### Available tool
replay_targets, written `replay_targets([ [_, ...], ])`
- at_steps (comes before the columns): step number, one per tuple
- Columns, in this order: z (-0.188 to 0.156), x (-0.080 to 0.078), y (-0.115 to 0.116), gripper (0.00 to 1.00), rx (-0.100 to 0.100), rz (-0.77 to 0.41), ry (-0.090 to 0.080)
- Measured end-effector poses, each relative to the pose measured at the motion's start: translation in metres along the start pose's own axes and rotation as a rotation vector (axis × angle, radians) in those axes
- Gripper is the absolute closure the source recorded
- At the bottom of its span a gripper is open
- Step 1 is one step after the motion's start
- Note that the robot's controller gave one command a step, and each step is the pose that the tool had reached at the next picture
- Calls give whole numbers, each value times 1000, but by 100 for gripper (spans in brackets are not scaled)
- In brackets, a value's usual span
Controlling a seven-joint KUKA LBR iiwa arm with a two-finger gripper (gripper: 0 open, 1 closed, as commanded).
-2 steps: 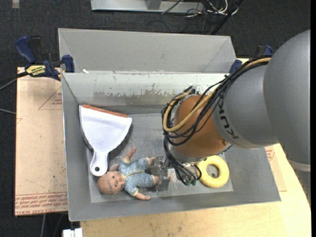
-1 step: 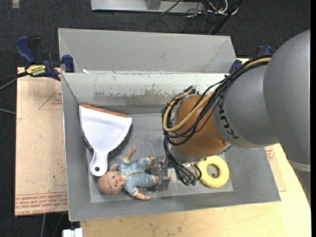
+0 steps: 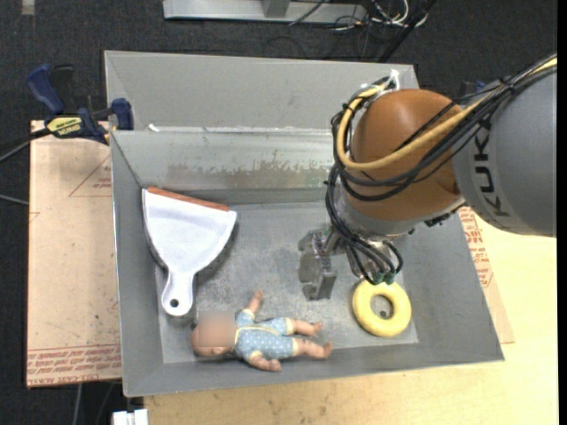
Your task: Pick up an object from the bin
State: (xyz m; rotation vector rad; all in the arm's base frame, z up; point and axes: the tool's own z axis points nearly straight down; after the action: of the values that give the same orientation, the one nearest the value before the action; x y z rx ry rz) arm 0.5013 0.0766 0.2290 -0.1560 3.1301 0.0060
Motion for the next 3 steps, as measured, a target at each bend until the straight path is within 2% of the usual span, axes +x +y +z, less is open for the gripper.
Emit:
replay_targets([
  [1, 0, 0, 0, 0, 0, 0, 1],
  [2, 0, 0, 0, 0, 0, 0, 1],
  [3, 38, 6, 6, 0, 0, -71, -5],
])
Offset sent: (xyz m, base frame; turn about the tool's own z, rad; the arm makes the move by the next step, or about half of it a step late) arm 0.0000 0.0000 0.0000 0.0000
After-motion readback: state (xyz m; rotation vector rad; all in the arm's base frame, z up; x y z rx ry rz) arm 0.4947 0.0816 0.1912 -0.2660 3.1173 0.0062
